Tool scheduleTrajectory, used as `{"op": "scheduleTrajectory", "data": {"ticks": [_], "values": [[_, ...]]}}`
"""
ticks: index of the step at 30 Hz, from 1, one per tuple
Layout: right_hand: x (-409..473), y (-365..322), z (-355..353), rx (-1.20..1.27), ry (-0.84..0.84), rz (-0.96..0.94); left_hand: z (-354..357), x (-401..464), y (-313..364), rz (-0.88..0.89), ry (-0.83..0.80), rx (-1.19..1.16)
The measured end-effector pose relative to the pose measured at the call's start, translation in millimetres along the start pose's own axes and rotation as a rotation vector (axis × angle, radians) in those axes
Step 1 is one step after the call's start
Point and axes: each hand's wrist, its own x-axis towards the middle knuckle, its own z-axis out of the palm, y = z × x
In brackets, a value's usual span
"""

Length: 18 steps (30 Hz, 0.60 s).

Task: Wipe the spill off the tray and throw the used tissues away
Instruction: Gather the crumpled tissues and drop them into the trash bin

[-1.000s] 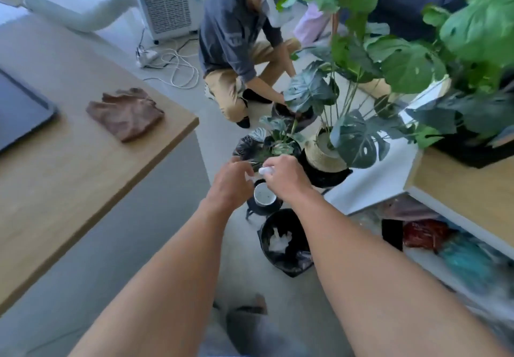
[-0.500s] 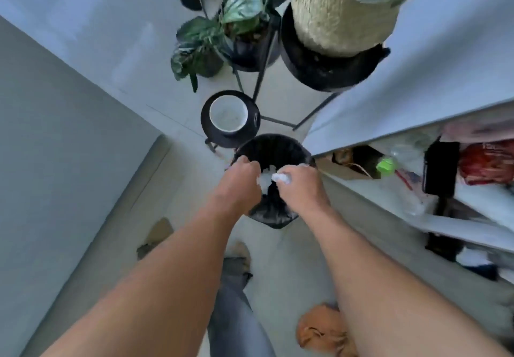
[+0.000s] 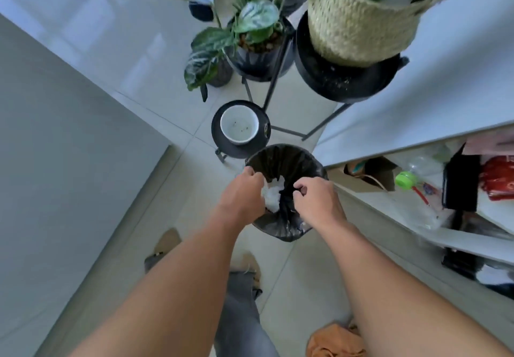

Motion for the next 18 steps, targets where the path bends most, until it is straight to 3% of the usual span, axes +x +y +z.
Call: {"op": "scheduleTrajectory", "data": {"ticks": [4, 12, 18], "values": [[-31, -66, -64, -0.004, 0.031, -0.067, -81, -46, 12, -0.038, 0.088, -0.016], [-123, -252, -197, -0.094, 0.073, -0.465, -276, -160, 35, -0.097, 0.418, -0.081], [-184, -394, -229, -0.163, 0.114, -0.753, -378, -259, -9, -0.206, 0.694, -0.189]]}}
